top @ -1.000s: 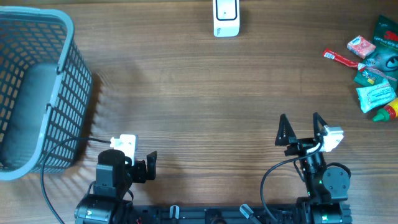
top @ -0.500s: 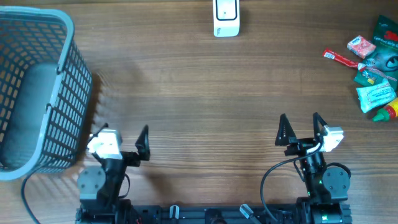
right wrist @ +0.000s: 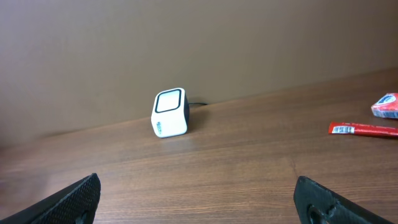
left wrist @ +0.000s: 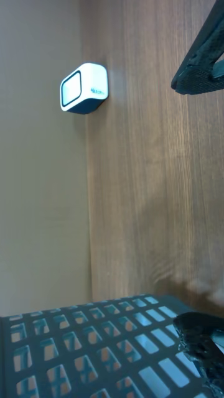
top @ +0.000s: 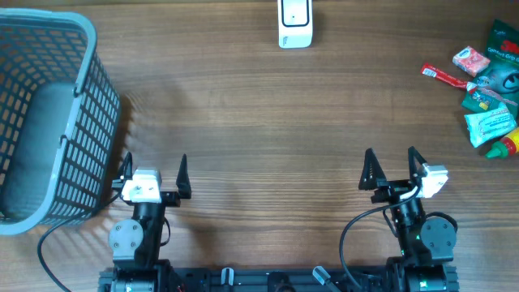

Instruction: Scan the item barcode

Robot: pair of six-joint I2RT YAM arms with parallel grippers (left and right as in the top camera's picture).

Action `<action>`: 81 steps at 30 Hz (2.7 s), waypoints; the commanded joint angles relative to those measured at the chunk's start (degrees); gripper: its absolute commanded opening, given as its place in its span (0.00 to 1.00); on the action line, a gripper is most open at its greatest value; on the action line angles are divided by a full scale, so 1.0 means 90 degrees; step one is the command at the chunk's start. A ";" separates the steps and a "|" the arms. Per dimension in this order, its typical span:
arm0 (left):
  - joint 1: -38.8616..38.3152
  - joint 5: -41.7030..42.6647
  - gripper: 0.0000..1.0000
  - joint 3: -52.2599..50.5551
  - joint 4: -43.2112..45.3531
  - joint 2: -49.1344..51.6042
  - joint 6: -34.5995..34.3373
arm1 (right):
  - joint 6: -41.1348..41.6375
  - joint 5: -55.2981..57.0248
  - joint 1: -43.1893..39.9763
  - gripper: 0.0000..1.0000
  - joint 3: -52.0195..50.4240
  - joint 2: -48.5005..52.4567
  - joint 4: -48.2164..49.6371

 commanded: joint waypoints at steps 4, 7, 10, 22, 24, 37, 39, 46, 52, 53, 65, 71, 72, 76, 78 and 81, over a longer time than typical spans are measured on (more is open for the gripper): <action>0.0041 -0.0036 1.00 -0.0073 0.0036 -0.0066 0.0163 | 0.0078 0.0114 0.0032 1.00 -0.0005 -0.0068 0.0019; 0.0041 -0.0046 1.00 -0.0073 0.0070 -0.0066 0.0199 | 0.0078 0.0114 0.0032 1.00 -0.0005 -0.0068 0.0019; 0.0041 -0.0044 1.00 -0.0073 0.0265 -0.0066 0.0216 | 0.0078 0.0114 0.0032 1.00 -0.0005 -0.0051 0.0017; 0.0041 -0.0109 1.00 -0.0073 0.0034 -0.0066 0.0214 | 0.0078 0.0114 0.0032 1.00 -0.0005 -0.0034 0.0019; 0.0041 -0.0109 1.00 -0.0073 0.0034 -0.0066 0.0214 | 0.0078 0.0114 0.0032 1.00 -0.0005 -0.0034 0.0019; 0.0061 -0.0109 1.00 -0.0073 0.0036 -0.0056 0.0216 | 0.0022 0.0155 0.0032 1.00 -0.0005 -0.0034 0.0022; 0.0058 -0.0109 1.00 -0.0073 0.0036 -0.0056 0.0214 | -0.0032 0.0199 0.0032 1.00 -0.0005 -0.0029 0.0019; 0.0061 -0.0109 1.00 -0.0073 0.0036 -0.0056 0.0214 | -0.1120 0.0209 0.0027 1.00 -0.0005 0.0155 0.0005; 0.0058 -0.0109 1.00 -0.0073 0.0036 -0.0053 0.0216 | -0.1902 0.0209 0.0027 1.00 -0.0005 0.0695 0.0010; 0.0058 -0.0109 1.00 -0.0073 0.0036 -0.0051 0.0214 | -0.1902 0.0209 0.0027 1.00 -0.0005 0.0775 0.0010; 0.0058 -0.0109 1.00 -0.0073 0.0036 -0.0051 0.0214 | -0.1902 0.0209 0.0027 1.00 -0.0005 0.1528 0.0012; 0.0061 -0.0109 1.00 -0.0073 0.0036 -0.0051 0.0214 | -0.1902 0.0209 0.0027 1.00 -0.0005 0.1797 0.0012; 0.0061 -0.0109 1.00 -0.0073 0.0036 -0.0051 0.0214 | -0.1902 0.0209 0.0027 1.00 -0.0005 0.1826 0.0012; 0.0058 -0.0109 1.00 -0.0073 0.0036 -0.0051 0.0214 | -0.1902 0.0209 0.0027 1.00 -0.0005 0.1960 0.0010; 0.0061 -0.0109 1.00 -0.0073 0.0036 -0.0051 0.0214 | -0.1902 0.0209 0.0027 1.00 -0.0005 0.1960 0.0012; 0.0061 -0.0109 1.00 -0.0073 0.0036 -0.0051 0.0214 | -0.1902 0.0209 0.0032 1.00 -0.0005 0.1921 0.0012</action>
